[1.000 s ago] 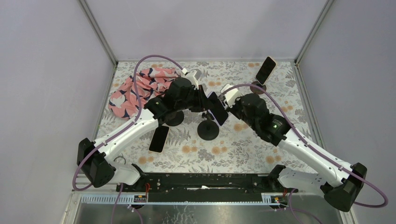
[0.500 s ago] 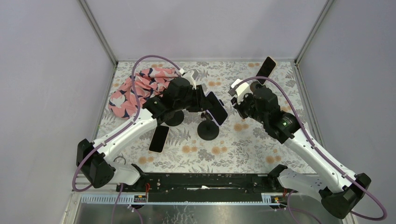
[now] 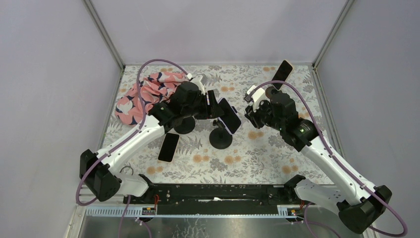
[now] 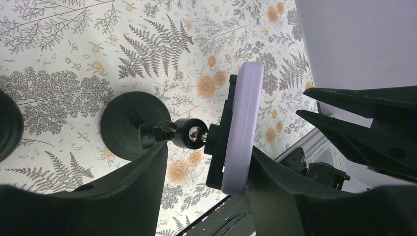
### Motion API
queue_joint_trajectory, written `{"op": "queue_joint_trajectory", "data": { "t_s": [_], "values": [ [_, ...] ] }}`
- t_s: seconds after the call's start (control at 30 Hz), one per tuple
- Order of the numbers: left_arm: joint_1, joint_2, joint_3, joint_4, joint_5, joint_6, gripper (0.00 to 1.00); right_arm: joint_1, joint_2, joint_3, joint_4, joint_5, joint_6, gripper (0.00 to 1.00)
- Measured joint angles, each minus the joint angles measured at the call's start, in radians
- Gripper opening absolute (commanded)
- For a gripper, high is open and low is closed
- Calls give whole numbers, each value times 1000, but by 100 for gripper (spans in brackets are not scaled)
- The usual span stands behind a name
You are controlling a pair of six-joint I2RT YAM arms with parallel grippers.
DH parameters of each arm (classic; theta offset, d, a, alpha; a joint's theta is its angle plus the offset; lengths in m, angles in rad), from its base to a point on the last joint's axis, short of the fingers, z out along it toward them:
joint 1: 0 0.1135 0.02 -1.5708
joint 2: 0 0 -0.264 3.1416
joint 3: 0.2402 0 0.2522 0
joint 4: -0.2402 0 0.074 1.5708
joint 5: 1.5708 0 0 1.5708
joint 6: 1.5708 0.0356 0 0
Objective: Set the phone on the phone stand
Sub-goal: Install the phone on the phone stand.
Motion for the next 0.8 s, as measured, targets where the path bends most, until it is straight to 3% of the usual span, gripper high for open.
{"op": "queue_joint_trajectory", "data": {
  "t_s": [0.43, 0.8],
  "values": [
    [8, -53, -3, -3, 31, -1, 71, -27, 3, -2, -1, -106, 31, 40],
    [12, -103, -10, 9, 80, -5, 74, -69, 32, -2, -1, -215, 54, 62]
  ]
}}
